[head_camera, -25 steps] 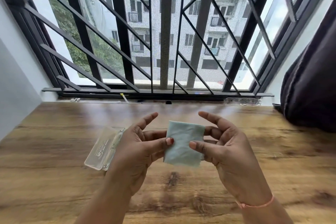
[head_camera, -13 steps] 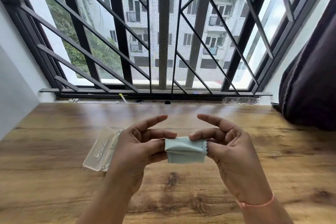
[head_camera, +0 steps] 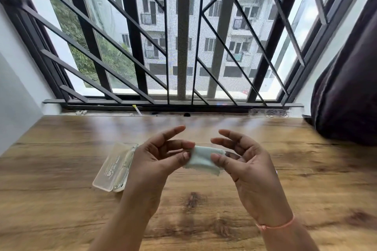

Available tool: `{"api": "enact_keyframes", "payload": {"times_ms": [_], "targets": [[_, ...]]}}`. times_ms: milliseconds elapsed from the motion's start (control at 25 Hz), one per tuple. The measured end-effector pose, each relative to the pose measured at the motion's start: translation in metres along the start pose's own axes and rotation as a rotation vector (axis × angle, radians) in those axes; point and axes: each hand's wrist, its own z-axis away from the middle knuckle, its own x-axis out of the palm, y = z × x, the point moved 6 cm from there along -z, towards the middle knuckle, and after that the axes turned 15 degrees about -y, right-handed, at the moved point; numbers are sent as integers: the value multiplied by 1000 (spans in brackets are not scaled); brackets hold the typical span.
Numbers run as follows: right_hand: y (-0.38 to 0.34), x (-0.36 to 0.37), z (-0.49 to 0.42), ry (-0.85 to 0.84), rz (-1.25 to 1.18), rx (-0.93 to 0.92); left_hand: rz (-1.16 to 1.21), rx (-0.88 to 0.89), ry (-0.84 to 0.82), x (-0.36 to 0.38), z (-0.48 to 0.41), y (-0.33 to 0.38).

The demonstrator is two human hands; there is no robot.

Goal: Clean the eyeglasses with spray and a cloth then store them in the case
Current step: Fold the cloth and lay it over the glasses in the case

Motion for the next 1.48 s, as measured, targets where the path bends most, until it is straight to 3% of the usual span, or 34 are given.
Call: {"api": "enact_keyframes", "payload": {"times_ms": [200, 400, 760, 1080, 1280, 1480], "targets": [[19, -8, -6, 33, 15, 48, -51, -72, 63, -13, -3, -18], [37, -12, -10, 18, -135, 134, -92, -145, 113, -21, -5, -34], [85, -12, -21, 21, -469, 307, 153, -306, 238, -38, -10, -86], [147, -30, -28, 117, -527, 415, 112, -414, 326, -59, -12, -147], [163, -37, -36, 120, -454, 458, 105, -408, 349, -67, -17, -161], [164, -44, -40, 150, -469, 455, -88, -221, 584, -105, 1, -128]]}}
